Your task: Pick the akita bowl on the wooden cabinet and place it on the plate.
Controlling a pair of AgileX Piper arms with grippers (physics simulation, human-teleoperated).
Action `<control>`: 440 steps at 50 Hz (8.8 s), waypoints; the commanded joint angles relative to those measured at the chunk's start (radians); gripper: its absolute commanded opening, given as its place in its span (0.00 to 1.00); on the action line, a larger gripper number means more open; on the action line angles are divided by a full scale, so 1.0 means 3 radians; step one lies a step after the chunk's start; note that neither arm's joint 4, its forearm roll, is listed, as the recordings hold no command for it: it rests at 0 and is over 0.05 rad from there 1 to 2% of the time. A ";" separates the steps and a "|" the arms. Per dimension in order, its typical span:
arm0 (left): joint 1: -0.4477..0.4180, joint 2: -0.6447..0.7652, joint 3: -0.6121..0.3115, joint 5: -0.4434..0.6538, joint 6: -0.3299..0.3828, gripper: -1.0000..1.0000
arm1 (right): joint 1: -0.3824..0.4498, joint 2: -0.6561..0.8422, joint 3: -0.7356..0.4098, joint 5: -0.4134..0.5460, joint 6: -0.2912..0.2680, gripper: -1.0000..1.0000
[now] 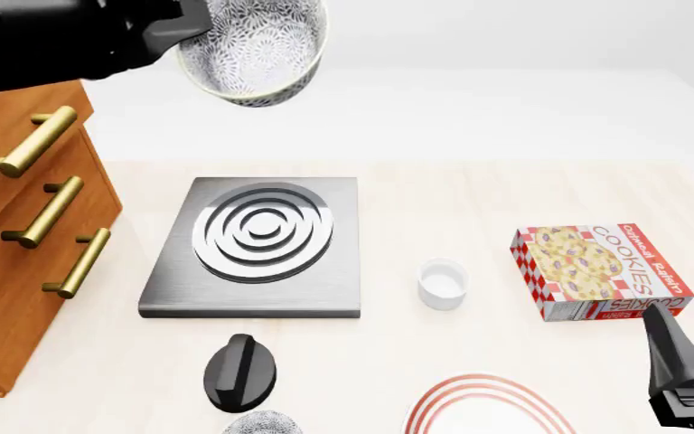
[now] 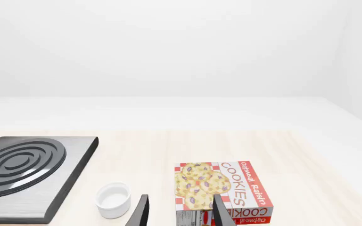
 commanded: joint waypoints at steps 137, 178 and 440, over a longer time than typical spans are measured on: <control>-0.1520 0.0785 0.0753 -0.0761 -0.0518 0.00 | 0.0000 0.0000 0.0000 0.0000 0.0000 1.00; -0.1592 0.1083 0.1004 -0.1141 -0.0807 0.00 | 0.0001 0.0000 0.0000 0.0000 -0.0001 1.00; -0.1882 0.2691 0.1363 -0.2614 -0.1726 0.00 | 0.0014 -0.0004 0.0000 0.0004 0.0001 1.00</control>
